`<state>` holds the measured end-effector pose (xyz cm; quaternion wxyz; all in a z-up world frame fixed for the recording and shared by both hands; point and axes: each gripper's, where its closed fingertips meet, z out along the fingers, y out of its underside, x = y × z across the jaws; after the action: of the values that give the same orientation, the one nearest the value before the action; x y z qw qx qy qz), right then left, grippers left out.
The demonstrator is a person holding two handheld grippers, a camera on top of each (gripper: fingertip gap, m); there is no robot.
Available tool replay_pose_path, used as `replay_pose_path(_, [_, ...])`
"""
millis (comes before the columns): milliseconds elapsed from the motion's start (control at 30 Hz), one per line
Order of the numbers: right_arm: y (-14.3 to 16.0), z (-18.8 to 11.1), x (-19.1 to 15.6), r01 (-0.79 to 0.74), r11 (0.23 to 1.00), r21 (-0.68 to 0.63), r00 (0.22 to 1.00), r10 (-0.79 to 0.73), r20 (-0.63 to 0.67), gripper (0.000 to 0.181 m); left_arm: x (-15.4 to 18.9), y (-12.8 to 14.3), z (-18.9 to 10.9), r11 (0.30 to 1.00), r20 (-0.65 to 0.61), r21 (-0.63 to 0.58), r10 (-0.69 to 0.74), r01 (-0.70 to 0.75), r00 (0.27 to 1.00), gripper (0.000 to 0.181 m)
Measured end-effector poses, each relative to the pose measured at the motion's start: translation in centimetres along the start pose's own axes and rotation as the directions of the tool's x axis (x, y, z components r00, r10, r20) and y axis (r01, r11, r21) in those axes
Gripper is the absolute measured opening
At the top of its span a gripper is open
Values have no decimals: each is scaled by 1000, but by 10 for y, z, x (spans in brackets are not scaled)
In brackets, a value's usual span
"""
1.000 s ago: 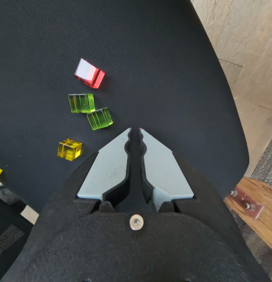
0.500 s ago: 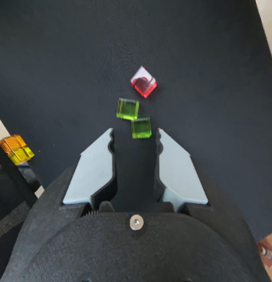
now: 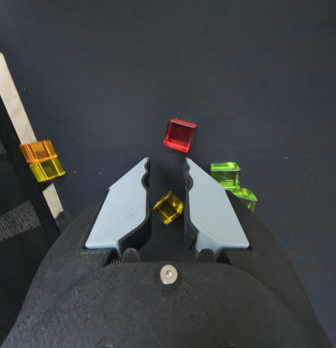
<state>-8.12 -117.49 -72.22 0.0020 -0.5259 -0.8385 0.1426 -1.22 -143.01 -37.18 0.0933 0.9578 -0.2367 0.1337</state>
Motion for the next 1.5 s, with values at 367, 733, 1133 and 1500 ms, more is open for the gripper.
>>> replay_pose_path(367, [-2, -33, 36, -44, 993, 107, 961, 72, -269, 43, 1, 1, 2, 1000, -5, -5, -7, 7, 1000, 0])
replay_pose_path(733, [28, -4, 23, -343, 939, 2, 937, 342, -69, 31, 1, 1, 4, 998, -30, -1, -61, 61, 998, 0])
replay_pose_path(1133, [29, -41, -9, -246, 963, 107, 959, 258, -120, 29, -1, 3, 4, 999, -2, -10, -49, 49, 999, 0])
replay_pose_path(1500, [65, -67, 29, -381, 914, 138, 887, 403, -225, 8, -2, 5, 6, 999, 35, -33, -26, 28, 999, 0])
